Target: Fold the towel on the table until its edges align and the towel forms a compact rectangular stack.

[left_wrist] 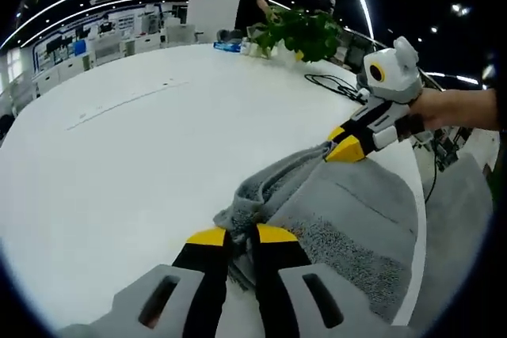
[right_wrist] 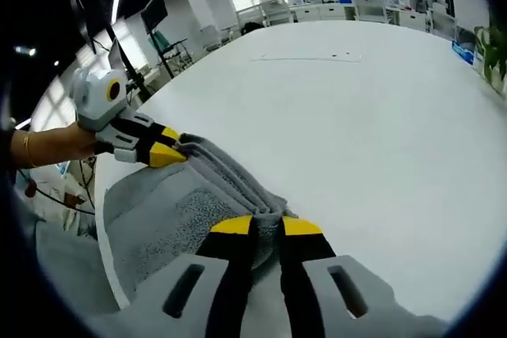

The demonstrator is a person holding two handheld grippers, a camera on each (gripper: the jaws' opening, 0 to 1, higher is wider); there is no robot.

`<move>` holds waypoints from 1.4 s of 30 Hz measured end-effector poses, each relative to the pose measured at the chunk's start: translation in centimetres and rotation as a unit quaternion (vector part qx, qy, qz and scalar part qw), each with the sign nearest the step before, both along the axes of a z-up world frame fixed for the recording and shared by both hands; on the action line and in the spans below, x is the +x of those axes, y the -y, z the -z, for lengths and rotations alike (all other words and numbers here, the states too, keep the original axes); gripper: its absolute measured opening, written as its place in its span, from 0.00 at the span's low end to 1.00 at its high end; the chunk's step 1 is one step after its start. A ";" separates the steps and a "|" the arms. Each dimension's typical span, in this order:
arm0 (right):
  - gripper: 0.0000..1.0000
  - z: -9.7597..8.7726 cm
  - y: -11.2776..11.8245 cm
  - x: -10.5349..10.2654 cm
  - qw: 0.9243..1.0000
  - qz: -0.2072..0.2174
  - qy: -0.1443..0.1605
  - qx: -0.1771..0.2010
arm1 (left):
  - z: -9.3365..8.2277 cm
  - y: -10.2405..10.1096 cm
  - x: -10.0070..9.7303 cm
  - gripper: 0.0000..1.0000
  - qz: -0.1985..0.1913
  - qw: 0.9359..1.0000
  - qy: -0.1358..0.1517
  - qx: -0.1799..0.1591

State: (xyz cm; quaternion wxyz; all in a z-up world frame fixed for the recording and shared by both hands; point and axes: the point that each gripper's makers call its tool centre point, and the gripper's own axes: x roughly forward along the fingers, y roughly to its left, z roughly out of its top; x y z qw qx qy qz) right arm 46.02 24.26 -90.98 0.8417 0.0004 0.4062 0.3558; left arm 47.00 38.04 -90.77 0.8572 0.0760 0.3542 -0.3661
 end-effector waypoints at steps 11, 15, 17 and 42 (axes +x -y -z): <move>0.09 0.0 -0.4 5.6 0.999 0.022 0.026 -0.010 | 0.1 -0.4 5.2 0.10 -0.028 0.999 0.012 0.013; 0.08 -0.1 -0.7 7.9 0.998 0.030 0.035 -0.031 | 0.1 -0.7 6.8 0.10 -0.056 0.998 0.010 0.001; 0.08 0.0 -0.6 8.6 0.998 0.035 0.034 -0.034 | 0.0 -0.7 7.1 0.10 -0.062 0.998 0.013 -0.001; 0.21 -5.9 0.5 8.1 0.993 0.048 0.107 -0.012 | -6.5 -2.6 7.3 0.26 -0.084 0.993 0.068 -0.038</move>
